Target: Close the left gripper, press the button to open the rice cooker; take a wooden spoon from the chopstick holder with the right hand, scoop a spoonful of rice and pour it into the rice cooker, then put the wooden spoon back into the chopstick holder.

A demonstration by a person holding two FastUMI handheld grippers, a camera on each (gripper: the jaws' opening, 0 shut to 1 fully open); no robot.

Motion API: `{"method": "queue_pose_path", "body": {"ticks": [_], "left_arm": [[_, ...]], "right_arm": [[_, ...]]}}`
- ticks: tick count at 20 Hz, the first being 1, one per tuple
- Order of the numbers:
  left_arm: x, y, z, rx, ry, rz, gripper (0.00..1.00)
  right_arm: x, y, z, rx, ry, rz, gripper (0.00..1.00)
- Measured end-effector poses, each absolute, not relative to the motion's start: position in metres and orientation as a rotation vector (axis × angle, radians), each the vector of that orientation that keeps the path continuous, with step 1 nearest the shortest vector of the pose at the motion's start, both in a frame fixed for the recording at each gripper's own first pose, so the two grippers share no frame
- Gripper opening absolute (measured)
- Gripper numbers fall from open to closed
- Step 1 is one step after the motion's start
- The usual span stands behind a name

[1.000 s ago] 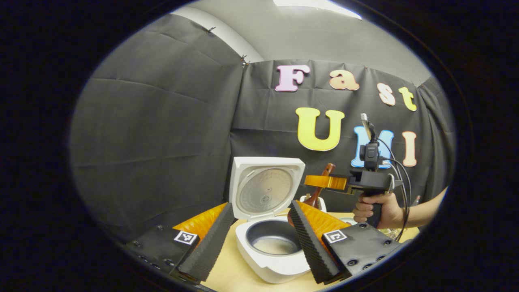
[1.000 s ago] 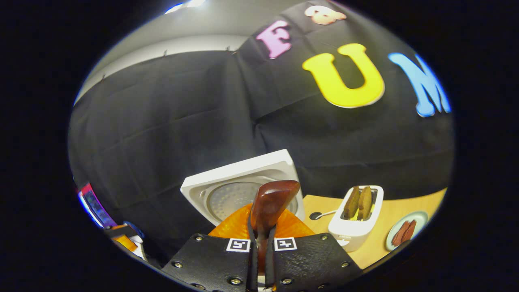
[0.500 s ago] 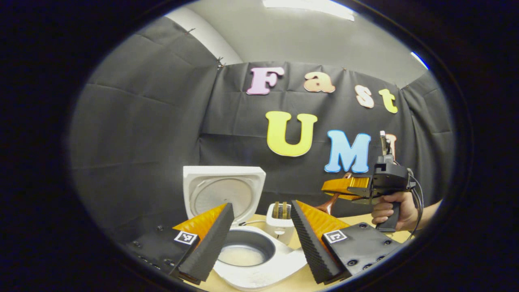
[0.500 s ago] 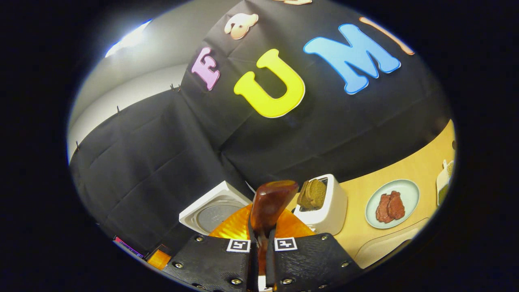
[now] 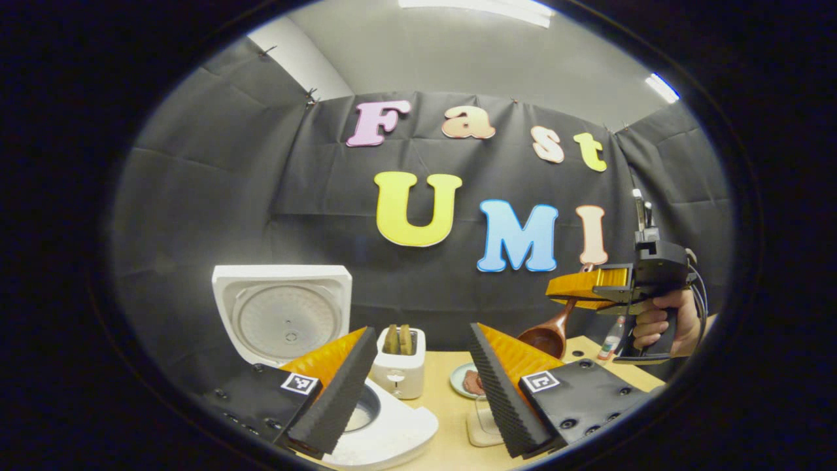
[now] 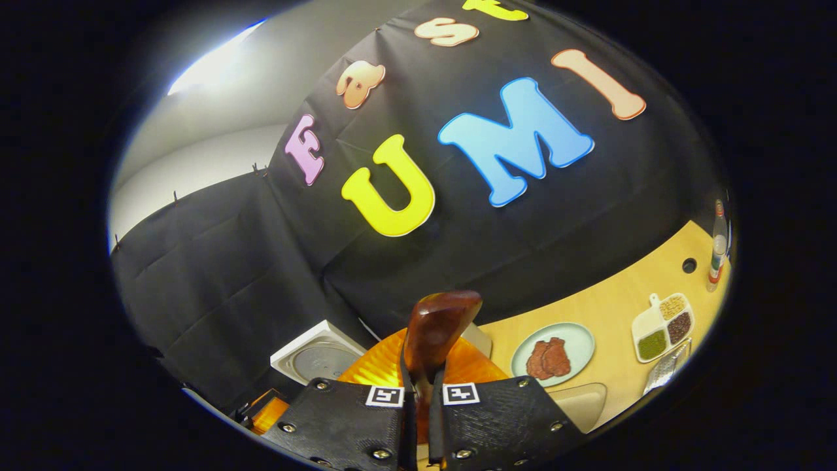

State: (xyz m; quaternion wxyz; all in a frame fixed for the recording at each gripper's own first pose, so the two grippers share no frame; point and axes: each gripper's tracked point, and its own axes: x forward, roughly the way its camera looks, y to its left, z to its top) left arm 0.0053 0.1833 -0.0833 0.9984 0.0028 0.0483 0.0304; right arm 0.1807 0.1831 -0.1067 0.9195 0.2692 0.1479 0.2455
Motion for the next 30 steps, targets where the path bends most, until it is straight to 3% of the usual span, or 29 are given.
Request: {"method": "queue_pose_path", "body": {"ticks": [15,30], "left_arm": [[0.018,0.096,-0.055,0.055,0.079,-0.020,0.99],[-0.013,0.083,-0.050,0.148,0.141,0.056,0.98]], "right_arm": [[0.189,-0.052,-0.158,0.384,0.227,0.061,0.07],[0.233,-0.077,-0.327,0.226,0.426,-0.074,0.07]]}}
